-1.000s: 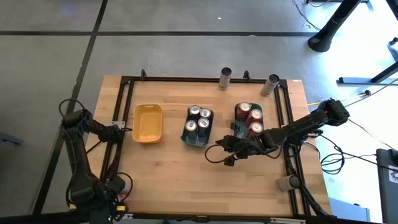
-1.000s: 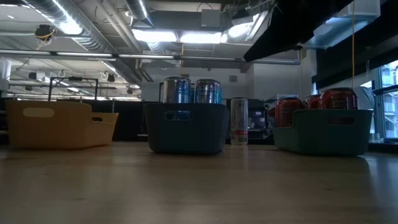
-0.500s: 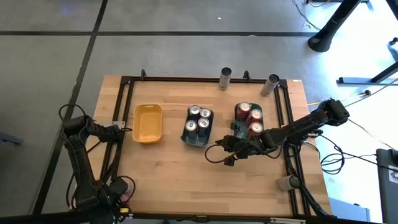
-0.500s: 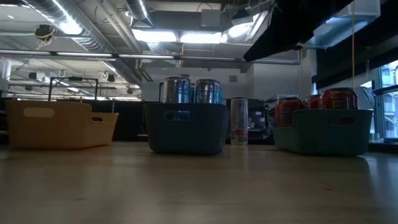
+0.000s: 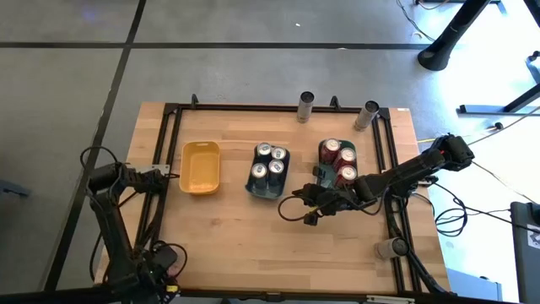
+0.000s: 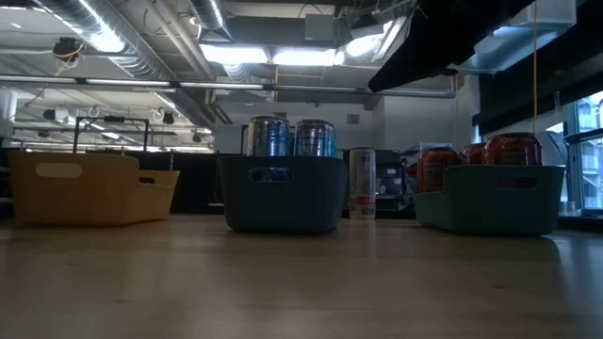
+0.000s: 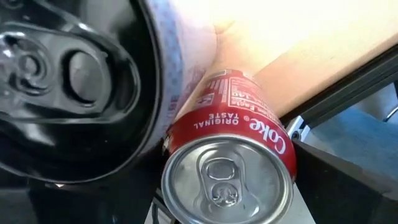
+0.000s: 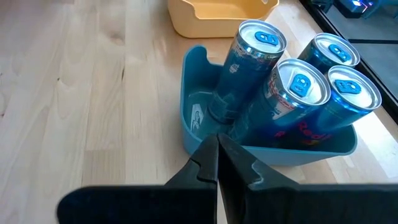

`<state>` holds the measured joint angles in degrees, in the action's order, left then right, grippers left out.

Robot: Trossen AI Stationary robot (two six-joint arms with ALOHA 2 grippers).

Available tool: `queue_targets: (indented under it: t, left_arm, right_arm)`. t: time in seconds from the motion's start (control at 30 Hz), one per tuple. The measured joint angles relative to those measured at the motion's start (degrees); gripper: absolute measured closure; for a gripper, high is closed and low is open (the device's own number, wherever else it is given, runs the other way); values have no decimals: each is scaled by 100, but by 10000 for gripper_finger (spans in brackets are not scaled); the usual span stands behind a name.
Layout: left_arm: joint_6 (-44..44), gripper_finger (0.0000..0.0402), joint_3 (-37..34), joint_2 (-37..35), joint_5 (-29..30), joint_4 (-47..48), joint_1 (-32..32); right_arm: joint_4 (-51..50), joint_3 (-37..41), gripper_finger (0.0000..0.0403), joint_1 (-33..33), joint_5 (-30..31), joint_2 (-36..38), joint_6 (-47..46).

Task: Sort soda cans
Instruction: Put the red soda can into green bin

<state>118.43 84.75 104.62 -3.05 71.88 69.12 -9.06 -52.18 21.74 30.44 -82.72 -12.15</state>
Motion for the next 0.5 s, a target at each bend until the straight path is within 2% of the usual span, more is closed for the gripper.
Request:
queue_targets:
  t: [0.2, 0.5]
  left_arm:
    - [-9, 110, 0, -24, -35, -59, -63]
    - [-299, 110, 243, -15, -15, -121, -295]
  right_arm:
    - [0, 0, 400, 0, 0, 0, 0]
    - [-5, 0, 400, 0, -2, 0, 21]
